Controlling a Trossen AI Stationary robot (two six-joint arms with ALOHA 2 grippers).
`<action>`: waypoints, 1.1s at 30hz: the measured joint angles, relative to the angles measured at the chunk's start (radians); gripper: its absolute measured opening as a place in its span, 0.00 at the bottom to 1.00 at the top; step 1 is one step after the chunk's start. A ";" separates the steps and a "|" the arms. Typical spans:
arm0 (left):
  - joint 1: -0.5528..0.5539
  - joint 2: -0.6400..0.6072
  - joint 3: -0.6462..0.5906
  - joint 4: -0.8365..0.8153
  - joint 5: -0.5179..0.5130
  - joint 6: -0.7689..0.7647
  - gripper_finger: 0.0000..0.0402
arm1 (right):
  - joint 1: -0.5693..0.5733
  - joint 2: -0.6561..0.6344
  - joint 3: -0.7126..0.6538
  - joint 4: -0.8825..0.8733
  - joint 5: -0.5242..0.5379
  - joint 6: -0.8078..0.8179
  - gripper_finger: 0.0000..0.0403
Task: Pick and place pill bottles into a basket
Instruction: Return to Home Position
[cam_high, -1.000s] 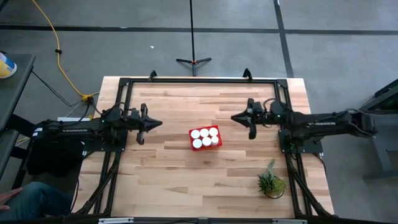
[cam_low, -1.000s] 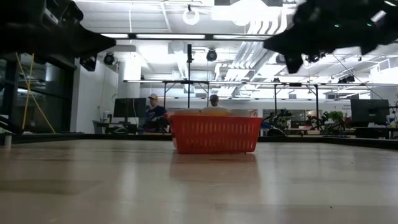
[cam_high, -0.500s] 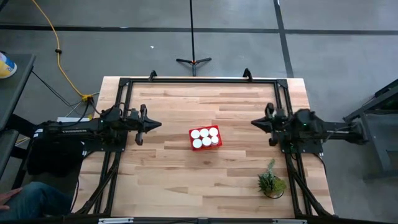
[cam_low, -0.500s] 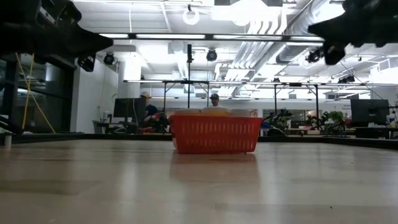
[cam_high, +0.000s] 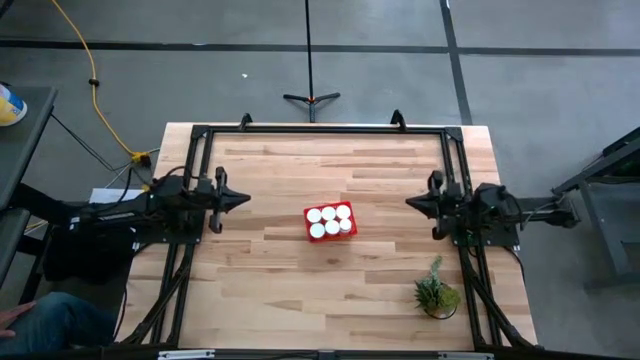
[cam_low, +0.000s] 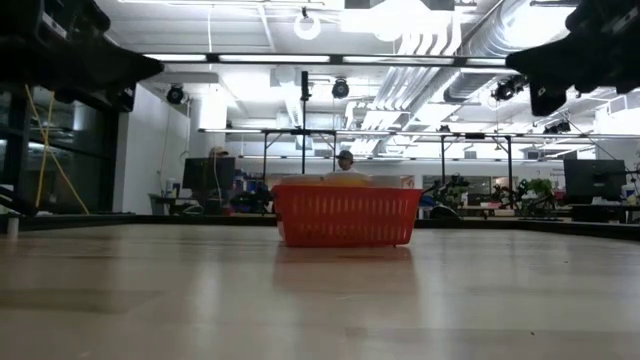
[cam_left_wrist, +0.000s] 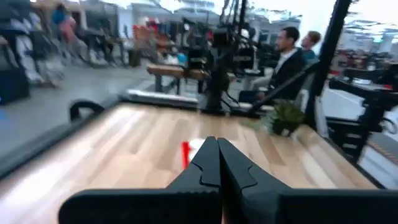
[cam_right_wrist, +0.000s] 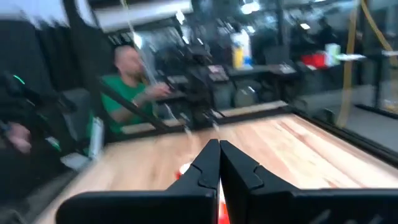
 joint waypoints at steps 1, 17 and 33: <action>0.000 0.002 -0.001 -0.003 0.014 -0.015 0.06 | 0.000 0.001 -0.029 0.058 -0.019 0.004 0.00; -0.064 -0.001 -0.084 0.083 -0.006 -0.004 0.06 | 0.000 0.002 -0.088 0.083 0.062 0.023 0.00; -0.111 0.000 -0.085 0.058 -0.090 -0.026 0.07 | 0.000 0.002 -0.088 0.067 0.063 0.022 0.00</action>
